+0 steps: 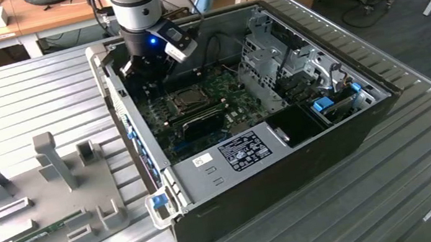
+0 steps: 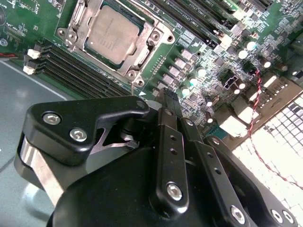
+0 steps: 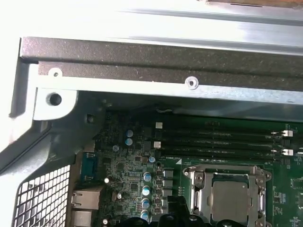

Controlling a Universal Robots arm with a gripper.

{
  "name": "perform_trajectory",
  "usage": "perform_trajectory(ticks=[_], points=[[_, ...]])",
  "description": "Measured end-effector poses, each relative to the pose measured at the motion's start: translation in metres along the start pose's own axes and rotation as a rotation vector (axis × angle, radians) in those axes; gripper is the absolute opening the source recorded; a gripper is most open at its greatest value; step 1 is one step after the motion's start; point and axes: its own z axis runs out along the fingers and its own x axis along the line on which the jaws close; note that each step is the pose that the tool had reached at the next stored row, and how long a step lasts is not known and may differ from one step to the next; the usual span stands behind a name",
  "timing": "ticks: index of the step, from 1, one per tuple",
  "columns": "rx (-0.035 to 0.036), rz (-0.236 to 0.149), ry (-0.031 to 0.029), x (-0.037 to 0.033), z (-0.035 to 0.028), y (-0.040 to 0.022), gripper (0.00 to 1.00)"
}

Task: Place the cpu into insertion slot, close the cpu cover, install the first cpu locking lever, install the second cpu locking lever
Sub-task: 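Install the first cpu locking lever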

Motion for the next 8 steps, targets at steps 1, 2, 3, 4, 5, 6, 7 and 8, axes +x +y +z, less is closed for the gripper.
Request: perform_trajectory(ticks=[1,2,3,4,5,6,7,8], points=[[0.0000,0.000,-0.0002,0.0005,-0.0001,0.0001,0.10],[0.0000,0.000,-0.0006,0.0009,0.0000,0.0002,0.10],[-0.0001,0.000,-0.0011,0.0013,0.0000,0.0004,0.10],[-0.0001,0.000,-0.0018,0.0017,0.0001,0.0006,0.10],[0.0000,0.000,-0.0024,0.0018,0.0001,0.0010,0.10],[0.0000,0.000,-0.0030,0.0018,0.0001,0.0013,0.10],[-0.0001,0.000,-0.0036,0.0018,0.0001,0.0016,0.10],[-0.0002,0.000,-0.0041,0.0018,0.0001,0.0019,0.10]])
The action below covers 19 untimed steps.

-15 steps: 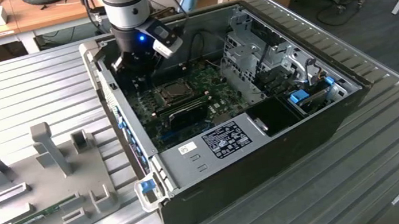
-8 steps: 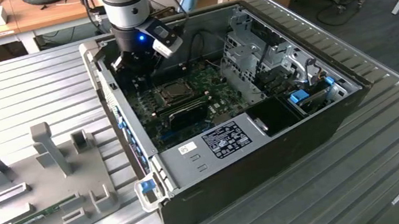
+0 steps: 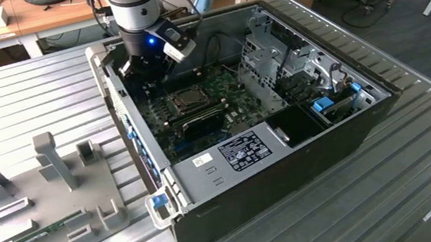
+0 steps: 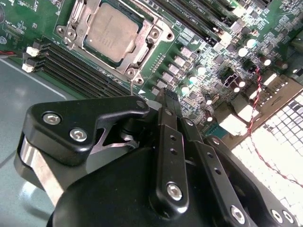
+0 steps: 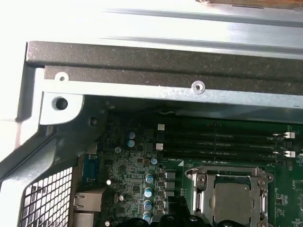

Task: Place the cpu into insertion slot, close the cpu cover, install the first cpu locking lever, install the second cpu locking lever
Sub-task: 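Install the first cpu locking lever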

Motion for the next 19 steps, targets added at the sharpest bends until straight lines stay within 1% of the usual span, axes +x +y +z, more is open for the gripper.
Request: perform_trajectory(ticks=[4,9,13,19], points=[[-0.0004,0.000,-0.0023,0.0002,0.0002,0.0019,0.10],[-0.0002,0.000,-0.0051,0.0029,0.0003,0.0052,0.10],[-0.0001,0.000,-0.0082,0.0041,0.0004,0.0080,0.10],[-0.0008,-0.001,-0.0133,0.0047,0.0008,0.0101,0.10]])
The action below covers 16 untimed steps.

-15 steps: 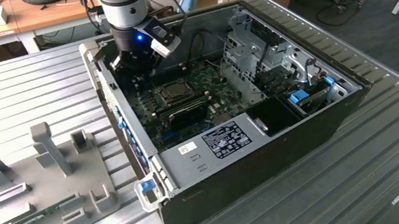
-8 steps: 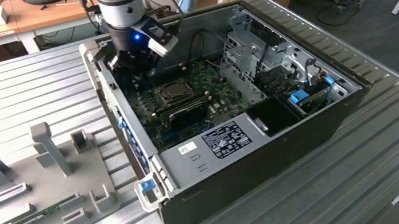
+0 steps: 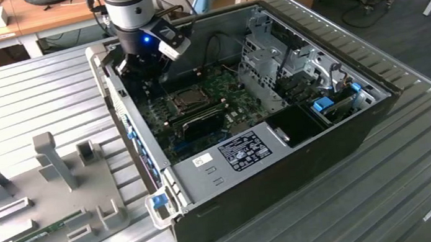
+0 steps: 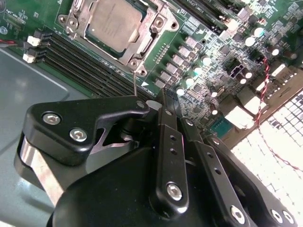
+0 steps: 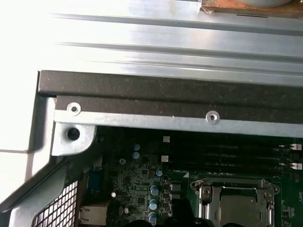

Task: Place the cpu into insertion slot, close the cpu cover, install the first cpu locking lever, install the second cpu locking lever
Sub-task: 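Install the first cpu locking lever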

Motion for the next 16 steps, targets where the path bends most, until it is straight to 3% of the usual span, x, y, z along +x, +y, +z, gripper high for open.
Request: perform_trajectory(ticks=[8,12,16], points=[[-0.0080,0.000,-0.0082,0.0001,0.0005,0.0010,0.10],[-0.0217,0.002,-0.0139,0.0001,0.0007,0.0011,0.10],[-0.0217,0.002,-0.0144,0.0005,0.0007,0.0017,0.10]])
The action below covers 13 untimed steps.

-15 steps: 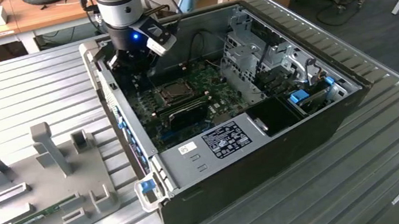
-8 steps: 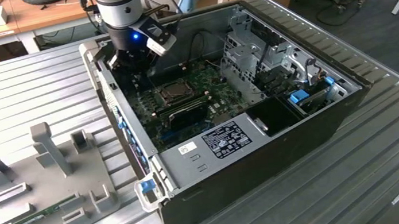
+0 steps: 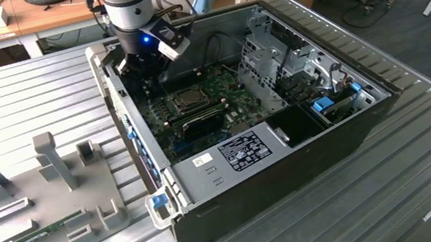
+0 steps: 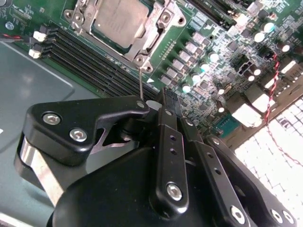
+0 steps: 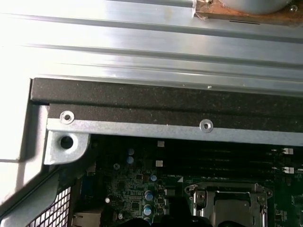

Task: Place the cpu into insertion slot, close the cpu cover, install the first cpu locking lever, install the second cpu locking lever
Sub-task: 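Install the first cpu locking lever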

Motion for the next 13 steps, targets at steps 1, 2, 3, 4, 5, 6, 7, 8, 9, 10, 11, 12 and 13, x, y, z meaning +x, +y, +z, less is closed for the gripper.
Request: perform_trajectory(ticks=[1,2,3,4,5,6,7,8,9,10,11,12,13], points=[[-0.0001,0.000,-0.0003,0.0002,0.0001,0.0005,0.10],[0.0000,0.000,-0.0006,0.0003,0.0001,0.0011,0.10],[0.0001,0.000,-0.0009,0.0003,0.0000,0.0014,0.10],[0.0001,0.000,-0.0014,0.0004,0.0000,0.0016,0.10],[0.0000,0.000,-0.0022,0.0003,0.0001,0.0016,0.10],[-0.0001,0.000,-0.0032,0.0003,0.0002,0.0017,0.10],[-0.0002,0.000,-0.0037,0.0003,0.0002,0.0017,0.10],[-0.0002,0.000,-0.0041,0.0003,0.0002,0.0018,0.10],[-0.0002,0.000,-0.0044,0.0002,0.0002,0.0018,0.10],[-0.0003,0.000,-0.0045,-0.0001,0.0003,0.0018,0.10],[-0.0003,0.000,-0.0045,-0.0006,0.0004,0.0018,0.10],[-0.0004,0.000,-0.0046,-0.0011,0.0005,0.0017,0.10],[-0.0003,0.000,-0.0045,-0.0018,0.0006,0.0017,0.10]])
